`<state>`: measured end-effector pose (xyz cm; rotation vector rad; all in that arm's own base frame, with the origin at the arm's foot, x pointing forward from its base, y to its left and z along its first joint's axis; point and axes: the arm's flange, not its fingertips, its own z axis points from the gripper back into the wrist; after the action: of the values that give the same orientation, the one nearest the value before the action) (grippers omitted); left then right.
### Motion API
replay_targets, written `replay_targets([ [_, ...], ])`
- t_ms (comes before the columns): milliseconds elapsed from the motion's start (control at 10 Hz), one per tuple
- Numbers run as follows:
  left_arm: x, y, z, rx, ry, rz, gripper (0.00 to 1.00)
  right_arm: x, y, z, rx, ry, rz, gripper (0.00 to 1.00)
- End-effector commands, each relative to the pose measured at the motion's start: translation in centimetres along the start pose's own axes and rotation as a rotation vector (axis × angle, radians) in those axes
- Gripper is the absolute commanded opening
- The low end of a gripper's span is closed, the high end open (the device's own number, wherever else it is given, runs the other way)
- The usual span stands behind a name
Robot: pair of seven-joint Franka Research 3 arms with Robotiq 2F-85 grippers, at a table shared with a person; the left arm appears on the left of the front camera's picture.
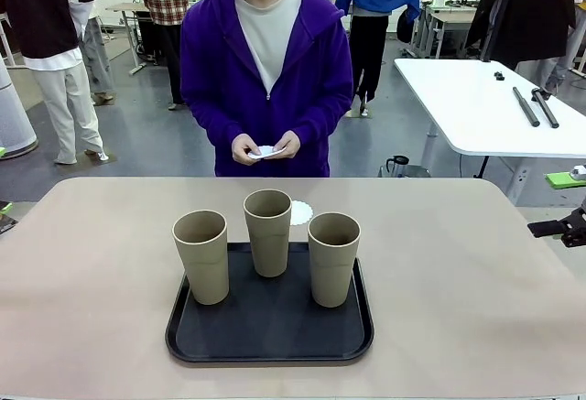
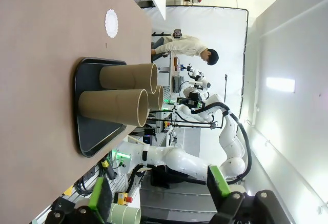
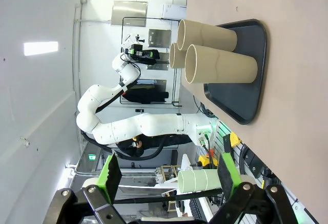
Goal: Place coasters on the table and set cups on them.
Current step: Pick up one Reusable plastic cup and place it on a coaster set by the human.
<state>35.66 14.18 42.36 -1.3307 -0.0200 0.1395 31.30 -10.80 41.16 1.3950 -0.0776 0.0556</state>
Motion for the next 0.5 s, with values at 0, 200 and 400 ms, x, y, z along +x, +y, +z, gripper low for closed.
replay_targets([
  [0, -0.2, -0.2, 0.0, -0.021, -0.007, -0.005, 1.00, 0.0, 0.0, 0.0, 0.000, 0.000, 0.000, 1.00],
  [200, -0.2, -0.2, 0.0, -0.021, -0.007, -0.005, 1.00, 4.4, 3.3, -0.4, -0.212, 0.216, 0.310, 1.00],
  [400, -0.2, -0.2, 0.0, -0.021, -0.007, -0.005, 1.00, 6.9, 7.2, -3.4, -0.451, 0.305, 0.589, 1.00],
])
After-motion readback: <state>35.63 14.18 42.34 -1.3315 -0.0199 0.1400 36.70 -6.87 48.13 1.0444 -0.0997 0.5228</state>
